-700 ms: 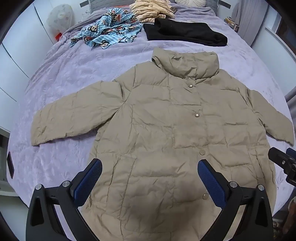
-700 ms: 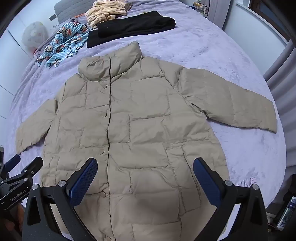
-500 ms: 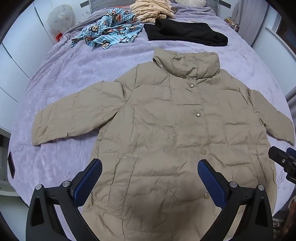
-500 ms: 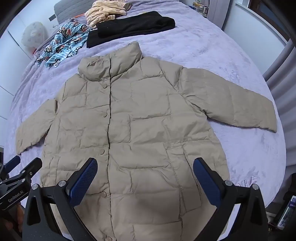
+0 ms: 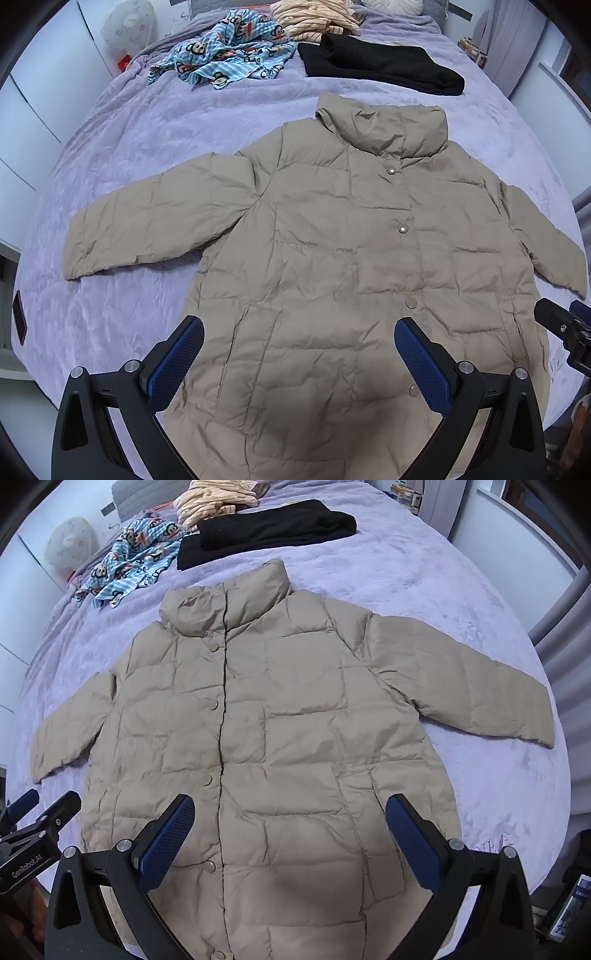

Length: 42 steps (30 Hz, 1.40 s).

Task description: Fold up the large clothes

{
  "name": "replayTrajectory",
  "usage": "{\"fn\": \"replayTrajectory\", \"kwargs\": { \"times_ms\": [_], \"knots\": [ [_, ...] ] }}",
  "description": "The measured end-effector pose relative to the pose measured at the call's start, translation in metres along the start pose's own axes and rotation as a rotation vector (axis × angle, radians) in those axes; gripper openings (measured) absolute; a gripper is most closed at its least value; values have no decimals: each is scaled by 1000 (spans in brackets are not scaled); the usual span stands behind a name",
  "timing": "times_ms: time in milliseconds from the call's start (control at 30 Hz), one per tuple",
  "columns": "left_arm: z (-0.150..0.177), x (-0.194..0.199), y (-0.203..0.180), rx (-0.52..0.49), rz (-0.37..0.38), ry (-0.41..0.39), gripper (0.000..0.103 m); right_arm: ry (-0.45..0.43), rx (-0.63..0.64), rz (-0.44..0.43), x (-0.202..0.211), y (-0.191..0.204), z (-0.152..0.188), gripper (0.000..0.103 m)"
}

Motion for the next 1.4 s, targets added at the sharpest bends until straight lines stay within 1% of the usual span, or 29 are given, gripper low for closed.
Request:
{"fn": "replayTrajectory", "kwargs": {
  "times_ms": [567,1400],
  "knots": [
    [1,-1,5,5,4,16,103,3,1,4,-1,1,1,103],
    [1,-2,4,2,2,10,103,5,2,5,-2,1,2,103]
  ]
}}
Point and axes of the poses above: each gripper's, at about its wrist camera, not at the fingertips, and x roughly against the way its jaws point, y to its left, z to its underside, the point moved 8 cm from there along -x, roughly the way its jaws point, and after that the axes turned 2 degrees about z, right-handed, at the moved point
